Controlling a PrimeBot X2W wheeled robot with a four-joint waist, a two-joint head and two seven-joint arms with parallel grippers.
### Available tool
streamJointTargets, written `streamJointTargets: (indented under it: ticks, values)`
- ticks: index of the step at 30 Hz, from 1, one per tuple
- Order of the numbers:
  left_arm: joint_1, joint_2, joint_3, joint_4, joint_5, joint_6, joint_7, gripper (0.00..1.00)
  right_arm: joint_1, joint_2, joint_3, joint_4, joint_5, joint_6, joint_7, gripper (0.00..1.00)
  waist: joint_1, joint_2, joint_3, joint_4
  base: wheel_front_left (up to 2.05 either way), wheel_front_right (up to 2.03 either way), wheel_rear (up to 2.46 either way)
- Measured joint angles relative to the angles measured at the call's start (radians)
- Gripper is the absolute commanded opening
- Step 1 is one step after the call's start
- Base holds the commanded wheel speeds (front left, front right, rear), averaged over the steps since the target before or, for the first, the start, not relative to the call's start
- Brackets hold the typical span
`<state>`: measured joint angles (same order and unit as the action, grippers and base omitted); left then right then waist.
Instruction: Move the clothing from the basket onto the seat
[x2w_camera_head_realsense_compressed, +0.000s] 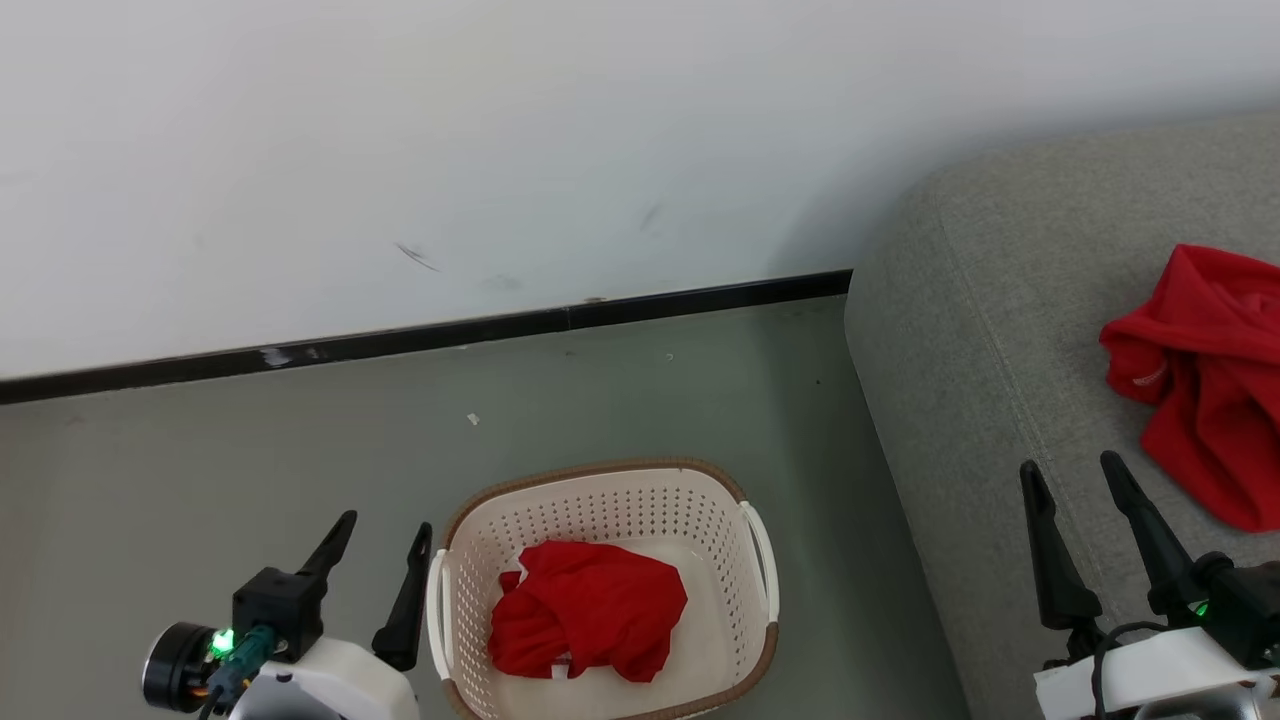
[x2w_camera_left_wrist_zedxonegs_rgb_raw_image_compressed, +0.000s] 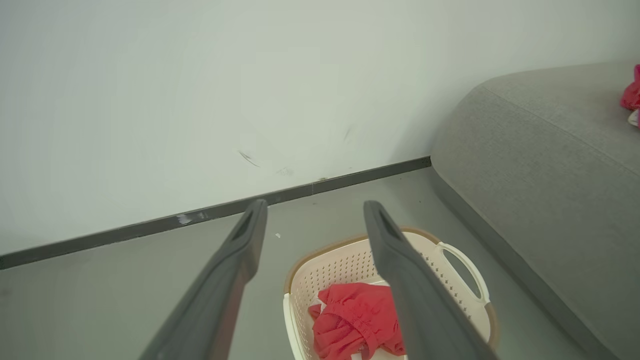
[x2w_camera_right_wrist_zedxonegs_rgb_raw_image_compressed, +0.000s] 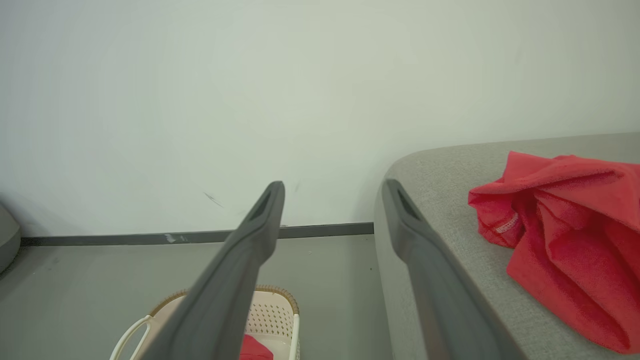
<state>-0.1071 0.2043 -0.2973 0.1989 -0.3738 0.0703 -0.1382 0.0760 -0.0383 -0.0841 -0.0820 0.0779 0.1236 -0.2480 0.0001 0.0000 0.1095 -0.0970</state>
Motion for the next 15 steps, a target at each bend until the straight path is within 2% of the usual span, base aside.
streamJointTargets:
  ticks: [9, 15]
  values:
    - [-0.104, -0.001, -0.115, 0.093, 0.071, -0.070, 0.064, 1.00, 0.001, 0.001, -0.049, -0.064, -0.007, 0.000, 0.000, 1.00, 0.0000, 0.0000, 0.076, -0.026, 0.00, 0.00, 0.00]
    - [-0.165, 0.001, -0.151, 0.175, 0.114, -0.092, 0.086, 1.00, -0.013, 0.002, -0.070, -0.099, -0.004, 0.000, 0.000, 1.00, 0.0000, 0.0000, 0.137, -0.047, 0.00, 0.00, 0.00]
